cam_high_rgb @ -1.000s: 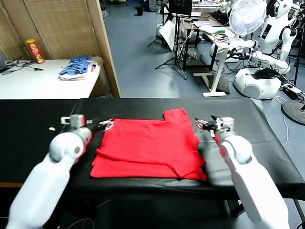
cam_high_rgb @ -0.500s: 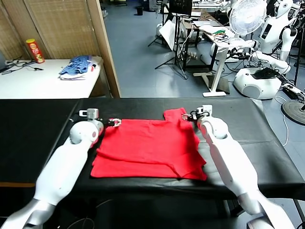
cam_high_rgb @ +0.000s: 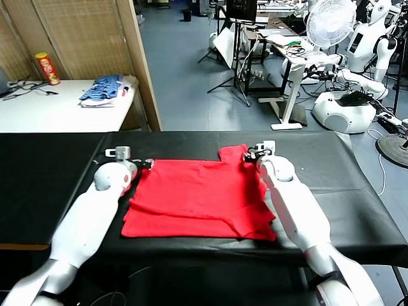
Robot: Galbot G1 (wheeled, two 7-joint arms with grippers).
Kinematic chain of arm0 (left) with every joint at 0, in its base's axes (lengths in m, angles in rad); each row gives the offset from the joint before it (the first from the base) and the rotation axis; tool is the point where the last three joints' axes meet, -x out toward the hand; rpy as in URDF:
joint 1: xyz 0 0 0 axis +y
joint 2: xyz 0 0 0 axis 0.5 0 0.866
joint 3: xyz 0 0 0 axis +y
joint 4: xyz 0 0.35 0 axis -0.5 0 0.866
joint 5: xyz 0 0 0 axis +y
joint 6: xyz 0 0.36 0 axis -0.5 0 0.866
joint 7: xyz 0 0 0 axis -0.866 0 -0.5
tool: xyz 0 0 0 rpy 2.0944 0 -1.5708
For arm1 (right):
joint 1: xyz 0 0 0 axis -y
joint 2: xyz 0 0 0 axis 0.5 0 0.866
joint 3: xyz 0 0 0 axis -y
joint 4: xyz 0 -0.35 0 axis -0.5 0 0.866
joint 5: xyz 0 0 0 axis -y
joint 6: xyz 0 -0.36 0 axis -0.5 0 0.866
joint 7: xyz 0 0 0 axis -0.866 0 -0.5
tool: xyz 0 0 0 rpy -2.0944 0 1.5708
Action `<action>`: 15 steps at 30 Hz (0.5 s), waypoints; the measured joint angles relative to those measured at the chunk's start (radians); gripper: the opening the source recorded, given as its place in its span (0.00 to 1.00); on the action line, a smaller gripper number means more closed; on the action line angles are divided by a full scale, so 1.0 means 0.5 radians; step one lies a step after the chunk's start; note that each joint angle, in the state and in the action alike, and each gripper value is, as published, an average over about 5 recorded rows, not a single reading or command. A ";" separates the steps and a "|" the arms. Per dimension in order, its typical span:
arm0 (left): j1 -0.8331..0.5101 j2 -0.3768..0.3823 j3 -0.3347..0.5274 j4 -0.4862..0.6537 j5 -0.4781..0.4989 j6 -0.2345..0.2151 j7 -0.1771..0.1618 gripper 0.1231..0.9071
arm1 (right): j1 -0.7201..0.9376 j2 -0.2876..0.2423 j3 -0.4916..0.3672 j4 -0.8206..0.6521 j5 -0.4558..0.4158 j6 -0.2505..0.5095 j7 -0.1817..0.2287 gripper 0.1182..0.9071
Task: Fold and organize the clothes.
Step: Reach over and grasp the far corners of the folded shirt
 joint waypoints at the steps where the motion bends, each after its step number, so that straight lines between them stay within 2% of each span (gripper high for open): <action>1: 0.004 0.002 -0.003 -0.007 0.004 -0.004 -0.001 0.02 | -0.014 -0.011 0.005 0.029 0.016 0.021 -0.017 0.01; 8: 0.074 0.058 -0.067 -0.162 0.108 -0.038 -0.007 0.01 | -0.192 -0.139 0.052 0.416 0.152 0.044 -0.080 0.01; 12: 0.180 0.125 -0.125 -0.369 0.089 -0.046 -0.001 0.01 | -0.355 -0.255 0.079 0.707 0.187 -0.004 -0.072 0.01; 15: 0.299 0.195 -0.175 -0.571 0.077 -0.050 -0.002 0.01 | -0.491 -0.349 0.098 0.911 0.203 -0.055 -0.035 0.01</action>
